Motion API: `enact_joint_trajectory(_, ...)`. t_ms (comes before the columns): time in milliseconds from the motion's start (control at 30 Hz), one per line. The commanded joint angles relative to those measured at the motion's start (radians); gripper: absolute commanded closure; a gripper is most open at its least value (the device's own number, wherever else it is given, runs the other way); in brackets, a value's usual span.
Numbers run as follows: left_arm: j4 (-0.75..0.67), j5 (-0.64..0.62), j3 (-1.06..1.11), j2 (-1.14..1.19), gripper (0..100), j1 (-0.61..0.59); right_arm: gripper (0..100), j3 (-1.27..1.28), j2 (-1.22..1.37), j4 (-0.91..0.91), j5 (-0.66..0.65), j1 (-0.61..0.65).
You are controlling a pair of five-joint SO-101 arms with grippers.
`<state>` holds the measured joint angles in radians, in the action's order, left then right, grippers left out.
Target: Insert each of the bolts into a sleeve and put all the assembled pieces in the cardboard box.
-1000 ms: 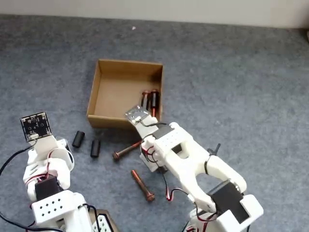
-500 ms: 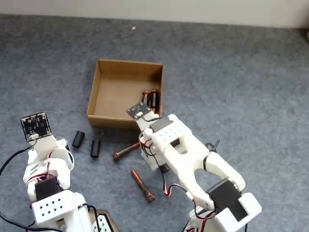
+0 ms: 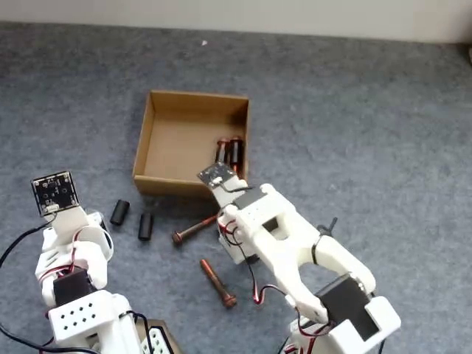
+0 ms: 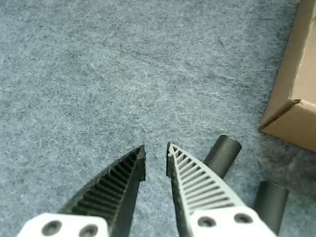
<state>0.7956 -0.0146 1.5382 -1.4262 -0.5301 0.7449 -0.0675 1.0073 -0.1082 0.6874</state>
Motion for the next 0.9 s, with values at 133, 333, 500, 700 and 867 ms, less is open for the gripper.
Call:
enact_joint_trajectory(133, -0.018, 0.005, -0.038, -0.008, 91, -0.004, 99.4, 0.031, -0.119, 0.038, 0.011, 0.031)
enact_joint_trajectory(333, -0.014, 0.005, -0.038, -0.008, 91, -0.004, 99.4, 0.058, -0.516, 0.093, 0.100, 0.024)
enact_joint_trajectory(500, -0.014, 0.005, -0.067, -0.007, 91, -0.004, 99.4, 0.148, -0.730, 0.087, 0.190, -0.070)
enact_joint_trajectory(700, 0.086, 0.031, -0.222, 0.002, 91, 0.074, 99.4, 0.219, -0.828, 0.047, 0.287, -0.295)
enact_joint_trajectory(867, 0.315, 0.224, -0.384, 0.004, 91, 0.354, 99.4, 0.311, -0.848, -0.143, 0.339, -0.541)
